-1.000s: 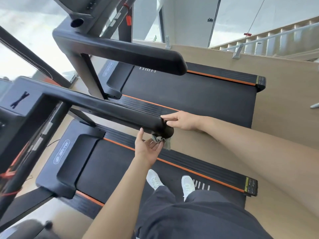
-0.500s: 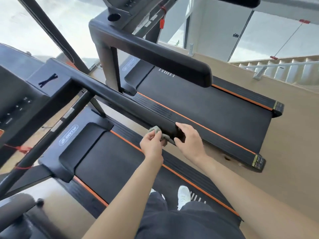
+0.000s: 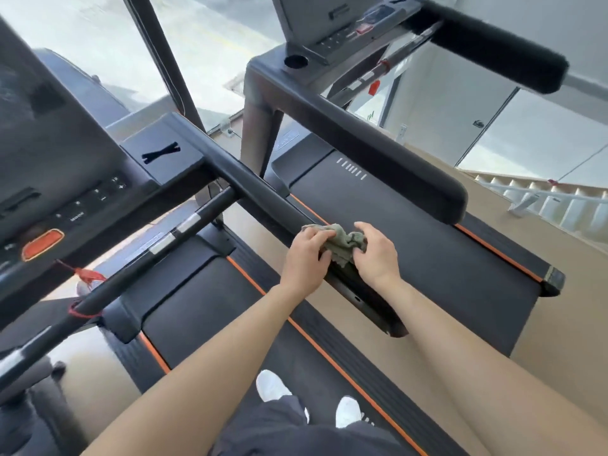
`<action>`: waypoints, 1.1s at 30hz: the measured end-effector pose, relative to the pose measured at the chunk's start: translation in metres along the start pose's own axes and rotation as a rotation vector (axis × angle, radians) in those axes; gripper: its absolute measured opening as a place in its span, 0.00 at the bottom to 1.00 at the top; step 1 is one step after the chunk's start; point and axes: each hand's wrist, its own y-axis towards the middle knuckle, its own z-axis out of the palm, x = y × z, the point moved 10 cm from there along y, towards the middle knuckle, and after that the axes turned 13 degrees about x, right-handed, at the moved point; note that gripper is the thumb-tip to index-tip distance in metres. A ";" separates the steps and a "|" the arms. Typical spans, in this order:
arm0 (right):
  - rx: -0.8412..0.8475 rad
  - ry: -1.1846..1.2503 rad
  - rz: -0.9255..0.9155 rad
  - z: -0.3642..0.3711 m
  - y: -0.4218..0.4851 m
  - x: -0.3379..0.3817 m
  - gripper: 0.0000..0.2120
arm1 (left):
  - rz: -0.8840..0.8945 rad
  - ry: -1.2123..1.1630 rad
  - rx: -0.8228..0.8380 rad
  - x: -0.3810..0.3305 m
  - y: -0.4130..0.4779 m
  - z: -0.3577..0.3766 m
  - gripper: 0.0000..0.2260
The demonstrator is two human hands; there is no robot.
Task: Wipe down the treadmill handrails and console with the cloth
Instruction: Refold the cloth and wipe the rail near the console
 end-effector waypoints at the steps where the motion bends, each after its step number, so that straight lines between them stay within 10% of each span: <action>1: -0.032 0.001 -0.010 0.000 0.005 0.009 0.24 | 0.011 0.054 -0.027 0.003 0.004 -0.007 0.17; 33: 0.247 -0.372 -0.620 0.154 0.195 0.239 0.15 | -0.376 0.085 -0.275 0.208 0.062 -0.207 0.08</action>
